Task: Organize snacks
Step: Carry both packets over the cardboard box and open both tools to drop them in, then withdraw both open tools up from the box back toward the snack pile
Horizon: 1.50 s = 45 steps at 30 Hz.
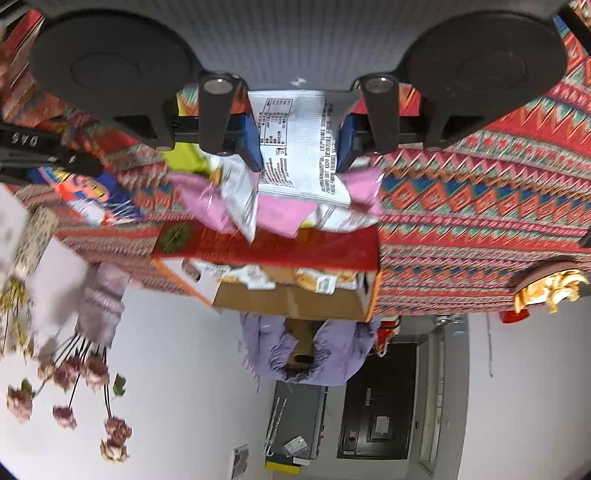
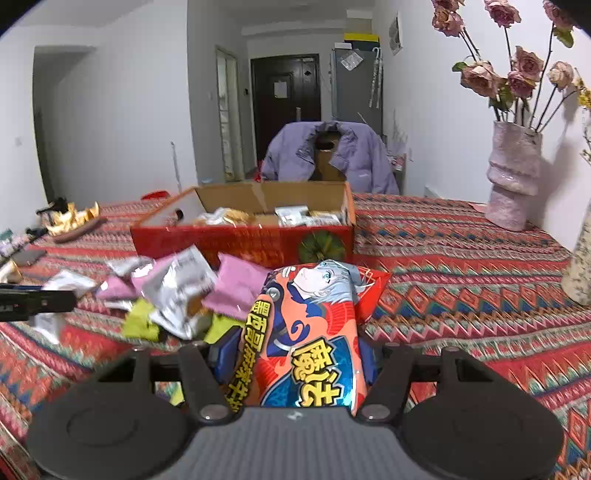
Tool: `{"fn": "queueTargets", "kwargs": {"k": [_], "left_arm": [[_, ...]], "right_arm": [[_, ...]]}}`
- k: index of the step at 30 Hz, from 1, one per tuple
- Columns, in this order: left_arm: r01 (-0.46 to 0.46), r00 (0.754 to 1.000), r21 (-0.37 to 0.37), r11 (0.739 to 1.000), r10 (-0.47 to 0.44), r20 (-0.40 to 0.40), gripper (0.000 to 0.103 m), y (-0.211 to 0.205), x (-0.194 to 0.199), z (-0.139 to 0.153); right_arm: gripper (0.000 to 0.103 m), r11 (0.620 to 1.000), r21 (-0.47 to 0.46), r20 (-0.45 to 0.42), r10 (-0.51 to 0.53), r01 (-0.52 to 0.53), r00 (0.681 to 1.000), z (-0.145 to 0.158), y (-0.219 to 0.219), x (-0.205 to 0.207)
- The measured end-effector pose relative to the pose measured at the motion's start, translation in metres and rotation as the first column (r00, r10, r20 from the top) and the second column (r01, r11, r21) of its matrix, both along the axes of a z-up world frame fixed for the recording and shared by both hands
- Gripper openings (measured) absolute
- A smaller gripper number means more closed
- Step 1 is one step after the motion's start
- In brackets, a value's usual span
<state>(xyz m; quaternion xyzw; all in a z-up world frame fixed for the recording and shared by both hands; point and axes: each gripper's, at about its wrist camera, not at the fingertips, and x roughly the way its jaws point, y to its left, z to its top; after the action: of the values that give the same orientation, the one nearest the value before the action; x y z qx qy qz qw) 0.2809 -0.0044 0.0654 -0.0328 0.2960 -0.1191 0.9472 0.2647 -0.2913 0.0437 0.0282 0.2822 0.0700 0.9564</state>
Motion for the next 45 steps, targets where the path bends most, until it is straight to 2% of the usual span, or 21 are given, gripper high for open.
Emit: {"fn": "queueTargets", "kwargs": {"k": [4, 7, 10, 12, 15, 20, 27, 30, 31, 38, 45], "left_arm": [[0.014, 0.999, -0.031, 0.999, -0.013, 0.034, 0.043, -0.001, 0.037, 0.019], [0.009, 0.999, -0.029, 1.000, -0.007, 0.047, 0.043, -0.003, 0.082, 0.030], [-0.056, 0.998, -0.086, 0.995, 0.055, -0.012, 0.043, 0.003, 0.138, 0.035], [-0.080, 0.996, -0.103, 0.991, 0.076, -0.039, 0.043, 0.005, 0.172, 0.035], [-0.091, 0.994, -0.080, 0.993, 0.085, -0.075, 0.043, 0.000, 0.217, 0.027], [-0.117, 0.985, -0.013, 0.993, 0.114, -0.133, 0.043, -0.010, 0.259, 0.000], [-0.106, 0.982, 0.004, 0.994, 0.106, -0.155, 0.044, -0.009, 0.271, -0.021], [-0.099, 0.985, 0.010, 0.995, 0.100, -0.143, 0.058, -0.009, 0.270, -0.021], [-0.093, 0.986, 0.012, 0.996, 0.094, -0.138, 0.059, -0.009, 0.271, -0.020], [-0.081, 0.988, 0.013, 0.997, 0.082, -0.132, 0.064, -0.005, 0.262, -0.006], [-0.054, 0.996, 0.017, 0.998, 0.055, -0.072, 0.072, 0.002, 0.222, 0.026]], "right_arm": [[0.061, 0.999, 0.009, 0.028, 0.053, -0.053, 0.998, 0.014, -0.001, 0.037], [0.061, 0.995, 0.020, 0.042, 0.097, -0.097, 0.994, 0.026, -0.002, 0.078], [0.061, 0.991, 0.075, 0.056, 0.110, -0.114, 0.992, 0.036, -0.006, 0.129], [0.061, 0.985, 0.119, 0.032, 0.123, -0.126, 0.992, 0.035, -0.008, 0.168], [0.061, 0.986, 0.120, -0.029, 0.117, -0.113, 0.993, 0.025, -0.005, 0.216], [0.061, 0.998, 0.029, -0.087, 0.060, -0.057, 0.994, 0.003, 0.007, 0.263], [0.063, 0.998, -0.059, -0.122, 0.029, -0.036, 0.992, -0.019, 0.013, 0.271], [0.065, 0.996, -0.077, -0.107, 0.028, -0.036, 0.994, -0.018, 0.010, 0.265], [0.065, 0.996, -0.077, -0.105, 0.029, -0.037, 0.994, -0.017, 0.011, 0.266], [0.070, 0.997, -0.067, -0.074, 0.024, -0.029, 0.997, 0.002, 0.010, 0.261], [0.075, 0.998, -0.051, -0.011, 0.024, -0.025, 1.000, 0.036, 0.006, 0.229]]}}
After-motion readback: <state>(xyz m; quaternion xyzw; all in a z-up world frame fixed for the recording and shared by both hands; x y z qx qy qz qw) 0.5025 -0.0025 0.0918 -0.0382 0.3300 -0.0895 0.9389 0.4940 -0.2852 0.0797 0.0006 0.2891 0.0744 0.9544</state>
